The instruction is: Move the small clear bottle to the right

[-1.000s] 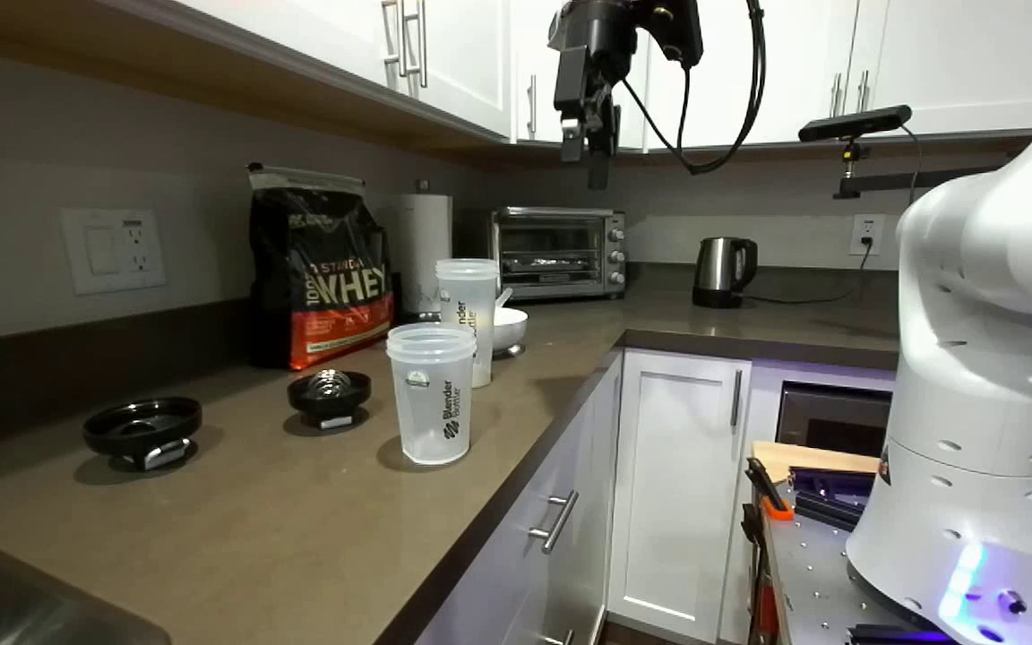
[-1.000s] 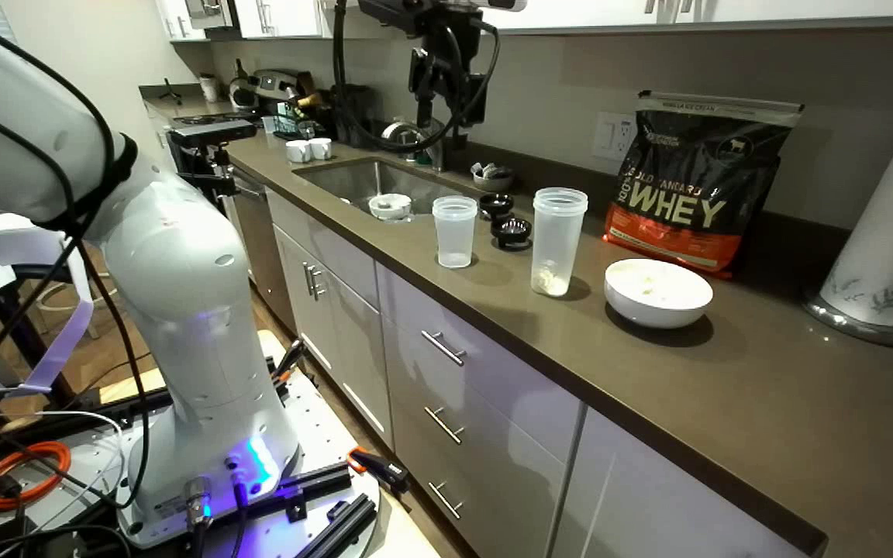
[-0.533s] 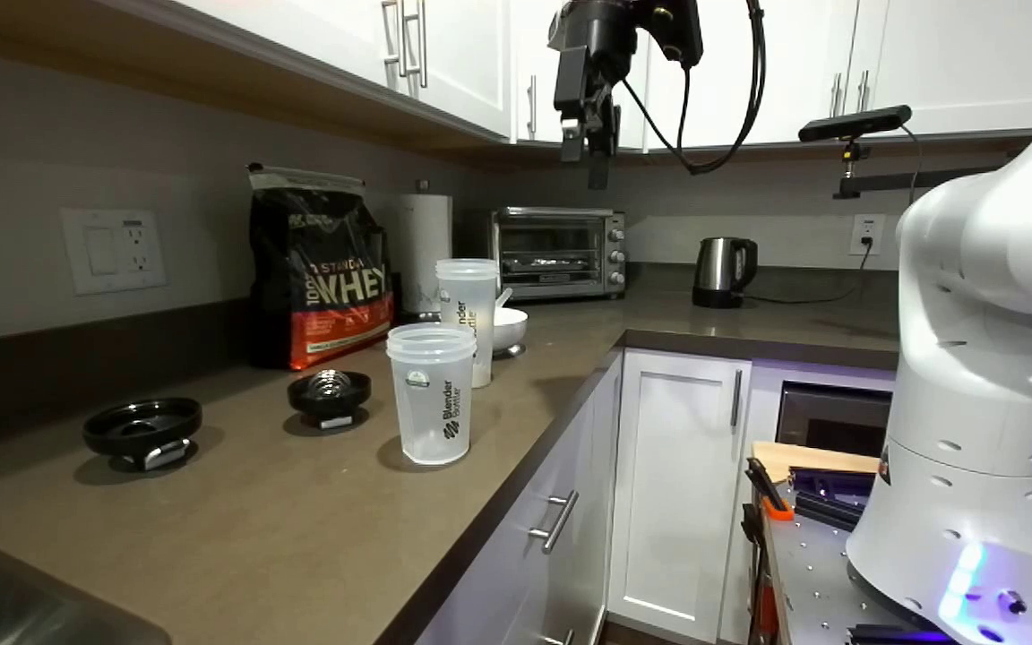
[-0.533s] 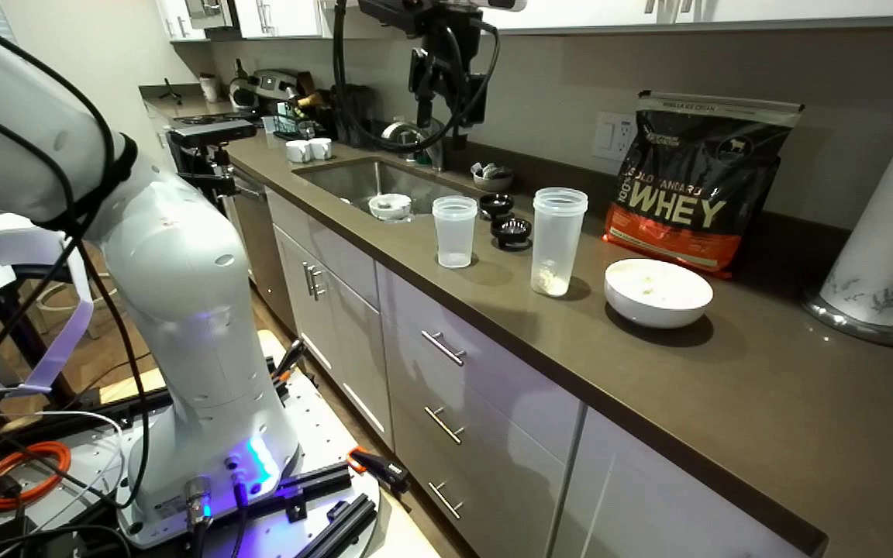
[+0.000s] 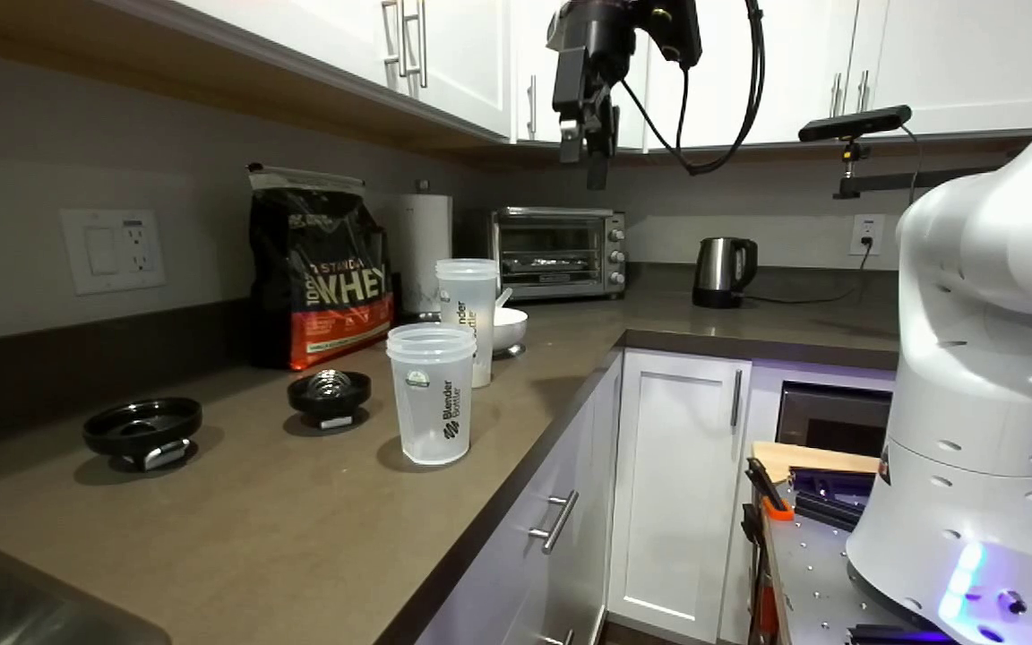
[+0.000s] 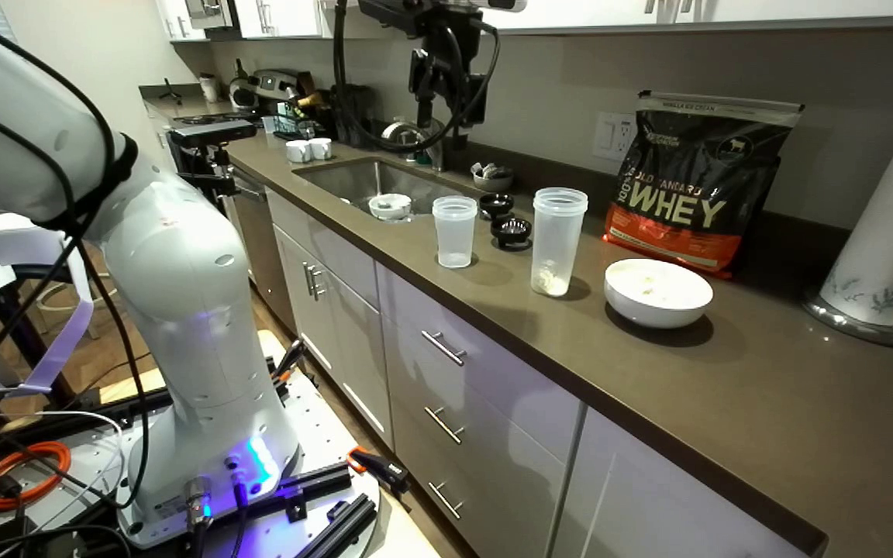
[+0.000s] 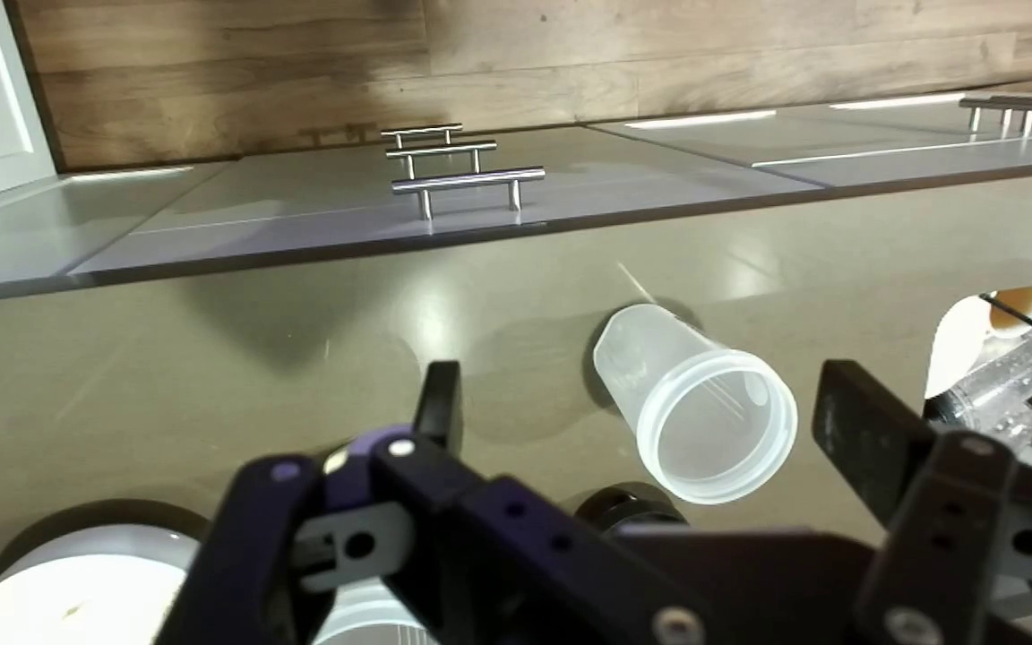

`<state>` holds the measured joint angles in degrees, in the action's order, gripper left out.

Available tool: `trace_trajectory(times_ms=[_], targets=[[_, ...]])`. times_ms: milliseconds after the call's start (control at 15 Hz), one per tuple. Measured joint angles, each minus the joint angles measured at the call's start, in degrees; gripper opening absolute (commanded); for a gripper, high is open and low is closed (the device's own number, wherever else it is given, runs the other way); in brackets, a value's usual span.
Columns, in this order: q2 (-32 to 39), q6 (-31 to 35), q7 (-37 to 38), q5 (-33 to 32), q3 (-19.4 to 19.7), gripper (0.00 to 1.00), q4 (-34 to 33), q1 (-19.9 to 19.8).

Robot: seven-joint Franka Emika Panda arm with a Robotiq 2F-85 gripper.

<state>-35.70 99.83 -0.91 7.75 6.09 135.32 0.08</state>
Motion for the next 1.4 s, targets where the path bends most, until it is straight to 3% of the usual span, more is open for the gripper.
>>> trace_trajectory(times_ms=[667,1267,1400], targets=[[12.35,12.26,-1.01,-0.06,-3.81,1.0,-2.02,0.68],[17.9,14.38,-1.01,-0.06,-9.57,1.0,-2.27,5.65],[18.31,15.27,-1.01,-0.41,-10.69,0.78,-1.81,6.38]])
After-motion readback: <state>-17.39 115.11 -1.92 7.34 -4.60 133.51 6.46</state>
